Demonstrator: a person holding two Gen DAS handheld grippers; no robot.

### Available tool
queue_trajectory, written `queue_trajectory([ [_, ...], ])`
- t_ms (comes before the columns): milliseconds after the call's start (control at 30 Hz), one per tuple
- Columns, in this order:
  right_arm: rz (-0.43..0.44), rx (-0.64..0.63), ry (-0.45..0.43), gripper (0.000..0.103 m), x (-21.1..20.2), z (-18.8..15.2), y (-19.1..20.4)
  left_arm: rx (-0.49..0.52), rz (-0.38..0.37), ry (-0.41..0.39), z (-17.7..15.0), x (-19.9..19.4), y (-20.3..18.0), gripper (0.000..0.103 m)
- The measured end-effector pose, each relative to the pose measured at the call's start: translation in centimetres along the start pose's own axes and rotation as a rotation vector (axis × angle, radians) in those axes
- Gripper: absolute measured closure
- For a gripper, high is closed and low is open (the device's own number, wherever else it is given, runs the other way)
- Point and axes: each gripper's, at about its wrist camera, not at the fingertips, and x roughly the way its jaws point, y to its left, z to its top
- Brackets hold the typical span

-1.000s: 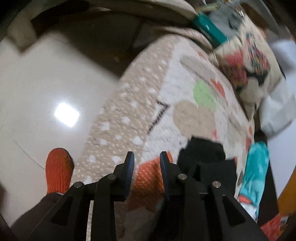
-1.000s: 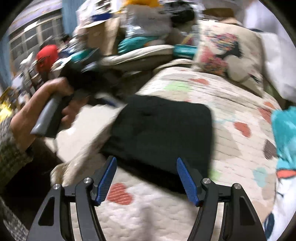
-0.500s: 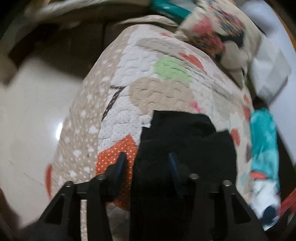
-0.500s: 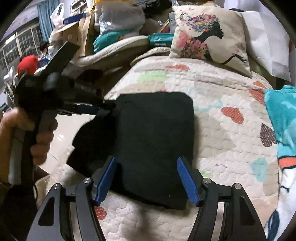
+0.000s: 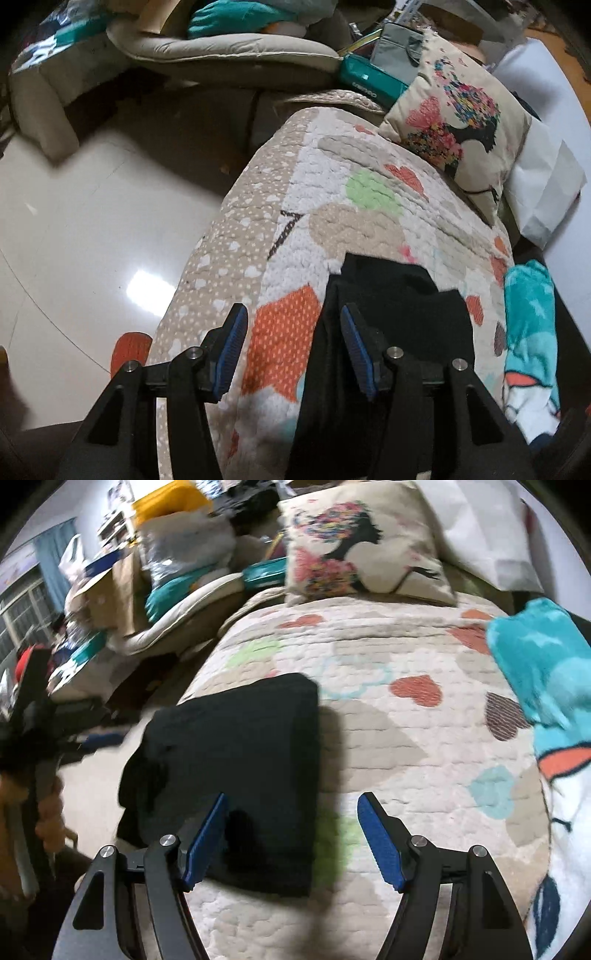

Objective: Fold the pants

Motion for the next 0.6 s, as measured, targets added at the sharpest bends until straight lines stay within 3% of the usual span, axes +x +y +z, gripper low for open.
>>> queue_trajectory([
  [400,0.002,0.036,-0.005,0.026,-0.5,0.0,-0.9,0.002,-0.071,0.017,-1.5,-0.1,-0.2,0.051],
  [600,-0.011,0.035,0.003,0.026,-0.3,-0.1,-0.8,0.061,0.009,0.004,-1.5,0.0,-1.1,0.051],
])
